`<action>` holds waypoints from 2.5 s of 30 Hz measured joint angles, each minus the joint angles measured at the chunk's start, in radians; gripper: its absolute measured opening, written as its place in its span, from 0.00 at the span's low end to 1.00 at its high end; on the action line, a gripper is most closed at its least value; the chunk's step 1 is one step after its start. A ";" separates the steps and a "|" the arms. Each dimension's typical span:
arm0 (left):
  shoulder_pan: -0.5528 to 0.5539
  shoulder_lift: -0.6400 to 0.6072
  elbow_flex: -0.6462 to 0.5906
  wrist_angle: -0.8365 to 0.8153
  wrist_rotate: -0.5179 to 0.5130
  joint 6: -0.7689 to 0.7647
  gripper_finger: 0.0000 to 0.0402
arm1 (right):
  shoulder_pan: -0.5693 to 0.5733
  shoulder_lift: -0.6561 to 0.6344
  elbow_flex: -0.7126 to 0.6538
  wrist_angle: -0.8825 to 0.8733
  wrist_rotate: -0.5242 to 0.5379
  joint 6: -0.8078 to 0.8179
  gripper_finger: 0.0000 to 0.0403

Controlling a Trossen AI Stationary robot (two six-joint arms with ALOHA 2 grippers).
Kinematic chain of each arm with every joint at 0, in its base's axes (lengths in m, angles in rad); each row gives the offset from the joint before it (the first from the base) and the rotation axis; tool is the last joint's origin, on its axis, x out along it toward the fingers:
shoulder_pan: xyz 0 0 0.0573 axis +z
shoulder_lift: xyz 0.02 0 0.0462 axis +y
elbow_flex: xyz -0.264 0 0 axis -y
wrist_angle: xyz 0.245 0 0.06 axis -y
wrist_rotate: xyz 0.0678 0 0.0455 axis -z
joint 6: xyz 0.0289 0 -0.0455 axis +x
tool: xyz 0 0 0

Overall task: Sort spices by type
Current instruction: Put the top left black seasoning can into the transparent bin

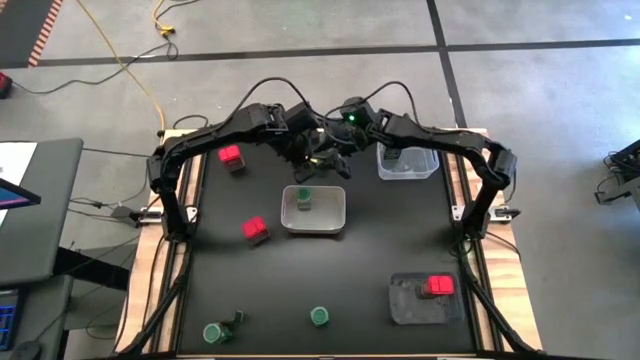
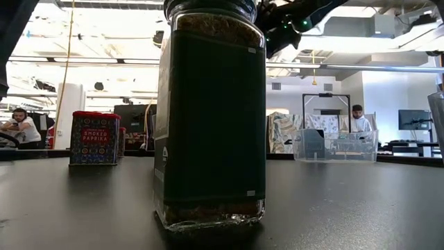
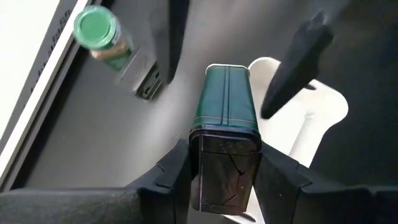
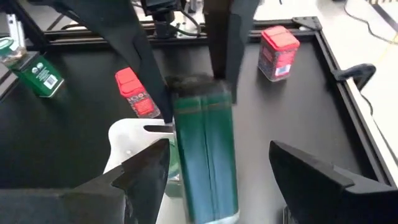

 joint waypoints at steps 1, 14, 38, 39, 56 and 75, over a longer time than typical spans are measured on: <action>-0.001 0.000 0.000 0.012 0.007 0.007 0.32 | 0.001 0.000 0.000 0.001 0.001 -0.011 0.75; -0.004 0.000 0.000 0.053 0.007 0.050 0.32 | -0.005 0.000 0.000 -0.043 -0.021 -0.029 0.69; -0.004 0.000 0.001 0.047 0.007 -0.032 0.41 | -0.006 0.000 0.000 -0.045 -0.030 -0.025 0.41; -0.004 0.000 0.001 0.047 0.007 -0.032 0.41 | -0.006 0.000 0.000 -0.045 -0.029 -0.025 0.40; -0.004 -0.040 0.002 0.045 -0.058 -0.049 0.60 | -0.073 -0.033 -0.002 -0.090 -0.023 -0.020 0.39; 0.014 -0.460 -0.707 0.874 -0.060 -0.111 0.60 | -0.197 -0.226 -0.006 -0.175 -0.030 0.026 0.39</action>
